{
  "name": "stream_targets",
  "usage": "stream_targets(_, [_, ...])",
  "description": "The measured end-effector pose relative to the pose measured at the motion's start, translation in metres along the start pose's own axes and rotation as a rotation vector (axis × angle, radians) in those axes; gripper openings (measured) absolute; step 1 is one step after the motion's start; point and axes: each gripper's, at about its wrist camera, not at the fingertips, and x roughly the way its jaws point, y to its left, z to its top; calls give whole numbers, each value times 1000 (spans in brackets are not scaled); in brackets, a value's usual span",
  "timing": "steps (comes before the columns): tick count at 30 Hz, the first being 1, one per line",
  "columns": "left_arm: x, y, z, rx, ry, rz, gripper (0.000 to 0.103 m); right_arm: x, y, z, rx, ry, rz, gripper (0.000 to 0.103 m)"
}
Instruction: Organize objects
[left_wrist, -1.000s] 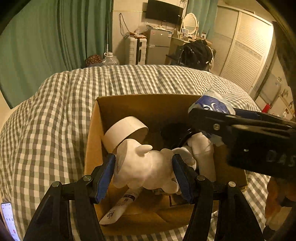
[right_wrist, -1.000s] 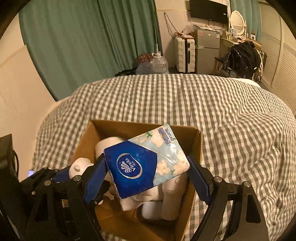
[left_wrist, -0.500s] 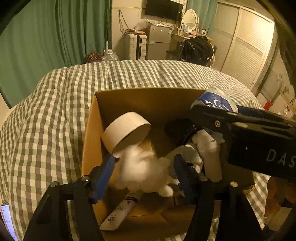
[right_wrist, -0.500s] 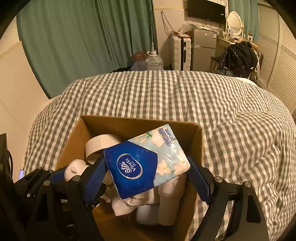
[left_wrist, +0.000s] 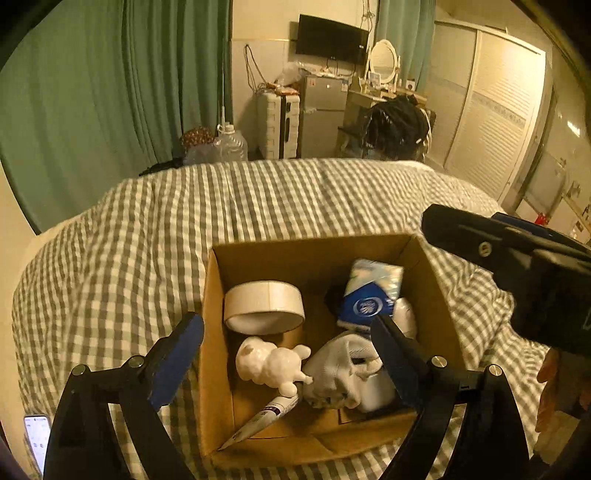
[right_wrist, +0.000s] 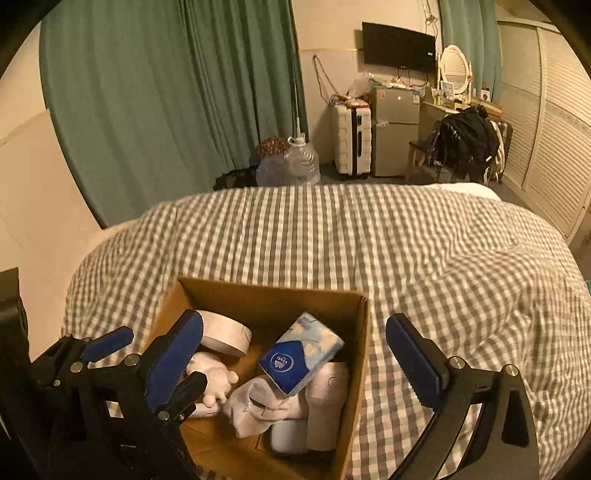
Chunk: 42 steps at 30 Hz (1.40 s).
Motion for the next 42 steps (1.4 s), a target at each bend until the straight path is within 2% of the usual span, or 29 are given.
stream_targets(7, [-57,-14,25,21,-94,30,96,-62,-4,20,24,-81,0,100])
stream_targets(12, [-108,-24,37,33,-173,16,100,-118,-3,30,15,-159,-23,101])
stream_targets(20, [-177,-46,44,95,-269,40,102,-217,-1,37,-16,-298,-79,101])
stream_targets(24, [-210,-48,39,85,-334,69,103,-252,-8,43,-19,-346,-93,102])
stream_targets(26, [-226,-48,35,79,-371,68,103,-269,-11,38,-34,-367,-124,102])
stream_targets(28, [-244,-47,26,63,-429,106,103,-284,-13,29,-46,-399,-150,102])
stream_targets(33, [-270,-43,-7,51,-530,145,103,-308,-13,-3,-76,-473,-137,103])
stream_targets(37, [-268,-36,-29,18,-538,127,103,-314,-8,-33,-104,-520,-142,103])
stream_targets(42, [-251,-29,-53,6,-521,103,103,-292,-1,-69,-116,-533,-137,103])
